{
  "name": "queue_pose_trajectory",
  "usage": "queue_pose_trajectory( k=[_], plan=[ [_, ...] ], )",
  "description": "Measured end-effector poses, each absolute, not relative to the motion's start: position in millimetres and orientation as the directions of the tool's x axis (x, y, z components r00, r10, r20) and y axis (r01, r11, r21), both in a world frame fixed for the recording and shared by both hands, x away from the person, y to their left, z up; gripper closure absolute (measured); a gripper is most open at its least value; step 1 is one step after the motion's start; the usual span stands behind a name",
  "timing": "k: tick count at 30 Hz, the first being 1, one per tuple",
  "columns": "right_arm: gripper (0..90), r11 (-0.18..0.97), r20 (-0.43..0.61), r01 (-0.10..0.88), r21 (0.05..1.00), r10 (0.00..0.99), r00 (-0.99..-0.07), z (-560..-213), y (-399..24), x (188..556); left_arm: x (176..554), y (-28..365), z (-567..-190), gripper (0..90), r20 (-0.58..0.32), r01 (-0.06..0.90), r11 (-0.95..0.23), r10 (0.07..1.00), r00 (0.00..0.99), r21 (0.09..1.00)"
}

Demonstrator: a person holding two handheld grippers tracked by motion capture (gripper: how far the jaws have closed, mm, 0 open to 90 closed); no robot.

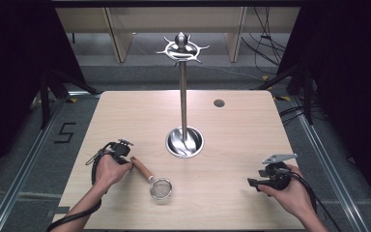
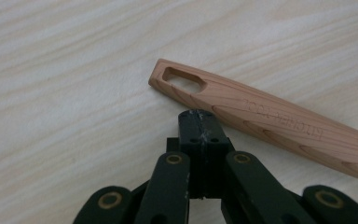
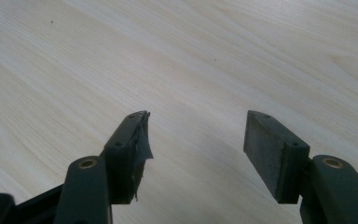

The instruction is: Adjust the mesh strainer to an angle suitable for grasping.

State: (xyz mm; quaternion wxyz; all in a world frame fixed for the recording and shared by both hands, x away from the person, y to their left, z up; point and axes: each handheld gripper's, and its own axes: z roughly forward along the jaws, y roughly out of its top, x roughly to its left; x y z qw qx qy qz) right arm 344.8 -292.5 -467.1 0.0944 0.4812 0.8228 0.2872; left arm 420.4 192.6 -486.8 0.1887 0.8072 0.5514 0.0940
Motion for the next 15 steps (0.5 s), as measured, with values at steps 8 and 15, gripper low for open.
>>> queue_pose_trajectory(
  k=[8, 15],
  plan=[
    [40.7, 0.356, 0.132, 0.746, 0.563, 0.852, -0.506, -467.8, -296.0, 345.3, 436.0, 179.7, -487.8, 88.2, -0.055, 0.841, -0.356, 0.910, 0.411, 0.407],
    [40.4, 0.324, 0.149, 0.748, 0.579, 0.860, -0.488, -468.2, -296.8, 344.7, 434.9, 176.7, -482.7, 80.5, -0.068, 0.832, -0.317, 0.919, 0.387, 0.456]
  ],
)
